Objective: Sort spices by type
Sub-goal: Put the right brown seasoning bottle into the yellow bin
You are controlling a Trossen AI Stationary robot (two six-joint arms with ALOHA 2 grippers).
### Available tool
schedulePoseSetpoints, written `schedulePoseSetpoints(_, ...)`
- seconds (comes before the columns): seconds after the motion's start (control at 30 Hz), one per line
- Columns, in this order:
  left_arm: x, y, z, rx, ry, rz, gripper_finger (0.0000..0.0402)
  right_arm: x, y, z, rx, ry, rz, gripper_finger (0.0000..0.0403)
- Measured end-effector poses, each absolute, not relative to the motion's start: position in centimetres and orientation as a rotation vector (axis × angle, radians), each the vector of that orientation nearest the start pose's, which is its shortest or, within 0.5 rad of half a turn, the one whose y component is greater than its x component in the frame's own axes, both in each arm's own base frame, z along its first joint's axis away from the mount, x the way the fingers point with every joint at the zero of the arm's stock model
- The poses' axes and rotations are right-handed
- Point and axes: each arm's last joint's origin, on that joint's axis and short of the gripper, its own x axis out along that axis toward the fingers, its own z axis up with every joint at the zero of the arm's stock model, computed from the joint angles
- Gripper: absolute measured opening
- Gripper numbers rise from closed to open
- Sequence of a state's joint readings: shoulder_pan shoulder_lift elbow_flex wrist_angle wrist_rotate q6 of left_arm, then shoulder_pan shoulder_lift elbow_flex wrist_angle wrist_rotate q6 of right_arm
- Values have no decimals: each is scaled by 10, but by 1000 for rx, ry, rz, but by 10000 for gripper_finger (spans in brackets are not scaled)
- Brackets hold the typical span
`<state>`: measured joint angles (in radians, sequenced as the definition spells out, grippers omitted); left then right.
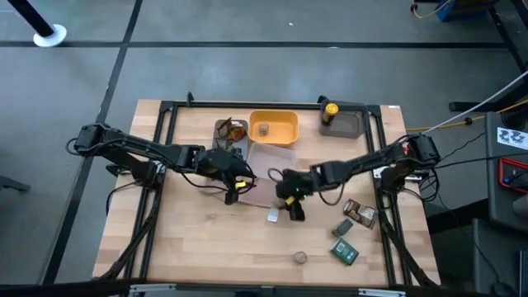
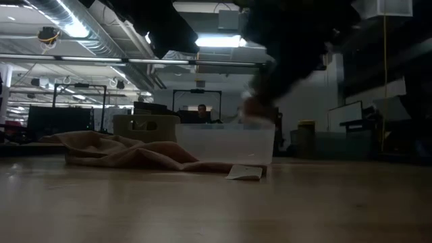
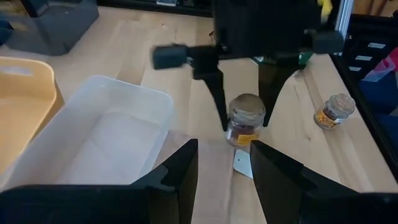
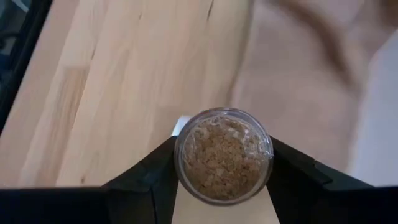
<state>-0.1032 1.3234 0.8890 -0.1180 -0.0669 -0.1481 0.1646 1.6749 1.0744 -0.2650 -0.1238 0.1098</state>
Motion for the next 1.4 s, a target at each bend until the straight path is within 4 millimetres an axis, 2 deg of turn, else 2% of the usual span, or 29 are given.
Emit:
schedulePoseSetpoints(0.3, 272, -26, 279, 23, 475, -30, 130, 363, -5, 268, -64, 833, 61, 198)
schedulePoseSetpoints(0.4, 271, -26, 279, 42, 477, -34, 130, 364, -33, 279, -82, 812, 0, 199)
schedulePoseSetpoints(0.53, 272, -26, 273, 65, 475, -40, 130, 359, -71, 281, -73, 804, -95, 200)
schedulePoseSetpoints(0.8, 268, -22, 247, 59, 442, -27, 130, 347, -142, 260, 10, 873, -278, 201)
schedulePoseSetpoints(0.97, 265, -17, 234, 11, 432, -1, 130, 346, -172, 233, 74, 931, -338, 201)
schedulePoseSetpoints(1.13, 262, -16, 226, 4, 439, 5, 130, 352, -184, 208, 121, 966, -363, 201)
schedulePoseSetpoints(1.4, 262, -16, 227, 3, 422, 4, 130, 362, -190, 175, 136, 1011, -359, 201)
